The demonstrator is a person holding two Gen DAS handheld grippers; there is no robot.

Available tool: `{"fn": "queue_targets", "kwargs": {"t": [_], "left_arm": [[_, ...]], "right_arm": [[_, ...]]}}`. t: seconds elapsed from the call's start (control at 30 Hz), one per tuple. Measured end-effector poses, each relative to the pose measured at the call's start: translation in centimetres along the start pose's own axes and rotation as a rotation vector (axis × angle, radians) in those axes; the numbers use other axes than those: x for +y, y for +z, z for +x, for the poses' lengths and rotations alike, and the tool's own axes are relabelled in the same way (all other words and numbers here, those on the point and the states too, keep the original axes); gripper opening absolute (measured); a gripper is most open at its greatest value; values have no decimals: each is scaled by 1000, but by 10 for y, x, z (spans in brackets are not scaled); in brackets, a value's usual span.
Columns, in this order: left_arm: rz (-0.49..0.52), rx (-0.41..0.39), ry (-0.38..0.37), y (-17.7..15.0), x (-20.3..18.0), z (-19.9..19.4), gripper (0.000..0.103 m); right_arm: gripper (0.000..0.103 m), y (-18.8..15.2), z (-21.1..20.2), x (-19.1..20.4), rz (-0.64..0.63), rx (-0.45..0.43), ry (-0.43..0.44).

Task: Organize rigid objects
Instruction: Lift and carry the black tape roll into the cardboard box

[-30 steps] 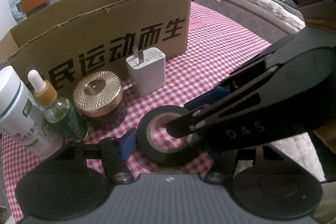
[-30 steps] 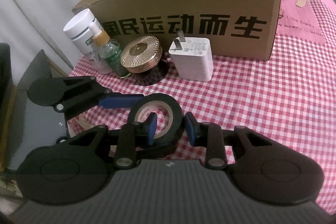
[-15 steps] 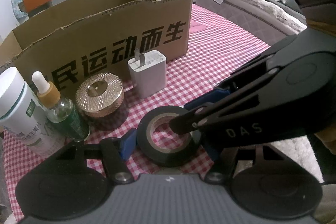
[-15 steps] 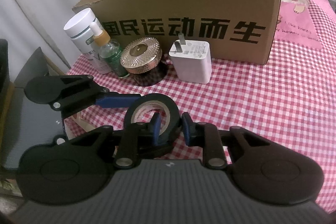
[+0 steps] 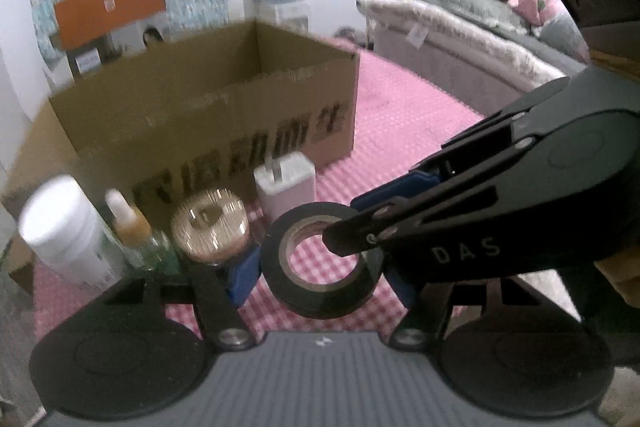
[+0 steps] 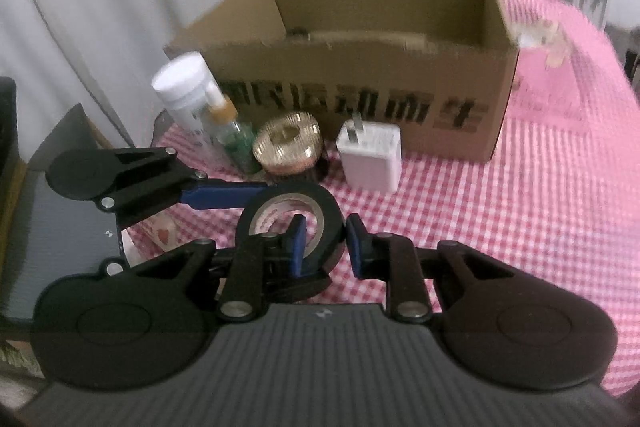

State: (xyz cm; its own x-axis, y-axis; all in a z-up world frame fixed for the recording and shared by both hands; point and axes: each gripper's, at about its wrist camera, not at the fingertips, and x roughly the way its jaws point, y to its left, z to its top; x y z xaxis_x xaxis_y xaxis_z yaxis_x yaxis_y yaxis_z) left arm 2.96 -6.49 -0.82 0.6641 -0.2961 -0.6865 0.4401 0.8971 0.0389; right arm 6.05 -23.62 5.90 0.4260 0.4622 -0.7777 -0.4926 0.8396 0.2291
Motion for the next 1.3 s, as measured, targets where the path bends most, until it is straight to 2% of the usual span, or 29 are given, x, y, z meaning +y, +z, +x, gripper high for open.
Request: {"fn": "queue_targets", "kwargs": {"t": [0.27,0.4,0.5,0.67,0.87,1.07,1.17,1.3], "left_arm": [[-6,-130,41,50,18,-42,68],[-10,-152,57,80,39,-47,68],[-18,-135,59,104,59,-39,68],[-41,-31,56,135,103,-6,68],[-108,152,23,155,159,58,68],[-154,315,-9,160,199,124,68],[-162,367,-8,159,206,146,68],[-153,419,-4,156,210,169,68]], "right_arm": [[21,49,-45,17,-88,-146,-7],[21,89,-51,19,-112,-181,9],[21,121,-44,16,-113,-175,32],[21,179,-3,0,-78,-96,79],[21,237,81,-31,62,104,152],[21,253,159,-56,161,261,164],[21,258,190,-62,193,309,163],[21,257,210,-72,217,352,159]]}}
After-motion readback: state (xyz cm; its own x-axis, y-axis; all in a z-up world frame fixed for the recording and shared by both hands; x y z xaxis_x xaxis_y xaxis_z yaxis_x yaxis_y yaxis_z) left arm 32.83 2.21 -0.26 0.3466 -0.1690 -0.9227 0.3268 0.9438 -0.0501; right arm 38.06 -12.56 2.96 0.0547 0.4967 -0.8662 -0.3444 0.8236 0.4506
